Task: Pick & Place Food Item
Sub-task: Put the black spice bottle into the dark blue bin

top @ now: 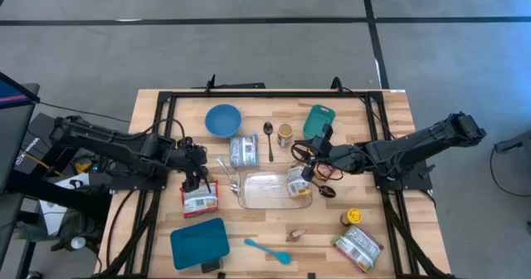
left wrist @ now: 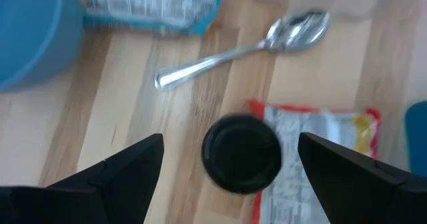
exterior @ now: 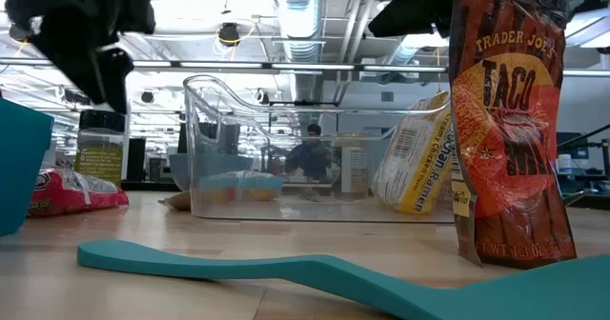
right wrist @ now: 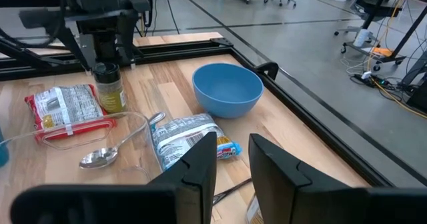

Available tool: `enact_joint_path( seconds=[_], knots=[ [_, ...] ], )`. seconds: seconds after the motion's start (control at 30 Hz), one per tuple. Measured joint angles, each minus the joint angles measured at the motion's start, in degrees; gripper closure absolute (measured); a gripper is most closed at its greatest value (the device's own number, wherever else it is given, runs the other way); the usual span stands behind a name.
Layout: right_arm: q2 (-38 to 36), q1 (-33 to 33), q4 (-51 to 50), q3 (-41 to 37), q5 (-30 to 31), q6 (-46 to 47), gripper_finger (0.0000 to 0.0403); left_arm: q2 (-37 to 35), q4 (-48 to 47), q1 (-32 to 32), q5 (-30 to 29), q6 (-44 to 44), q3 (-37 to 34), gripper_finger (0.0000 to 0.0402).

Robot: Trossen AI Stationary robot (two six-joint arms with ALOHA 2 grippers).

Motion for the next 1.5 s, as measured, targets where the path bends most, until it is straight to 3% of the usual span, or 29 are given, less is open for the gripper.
enact_joint_path(
  seconds=[0.63, 1.27, 1.5],
  knots=[
    [0.0, -0.1, -0.2, 0.0, 0.1, 0.0, 0.0321, 0.1, 11.4, 0.0, 3.2, -0.1, -8.1, 0.0072],
    [0.0, -0.4, -0.2, 0.0, 0.2, 0.0, 0.0321, 0.1, 11.0, 0.0, 2.4, 0.0, -8.1, 0.0120],
    [0.0, -0.4, -0.2, 0.0, 0.2, 0.0, 0.0321, 0.1, 10.8, 0.0, 1.0, -0.3, -8.1, 0.0161]
  ],
)
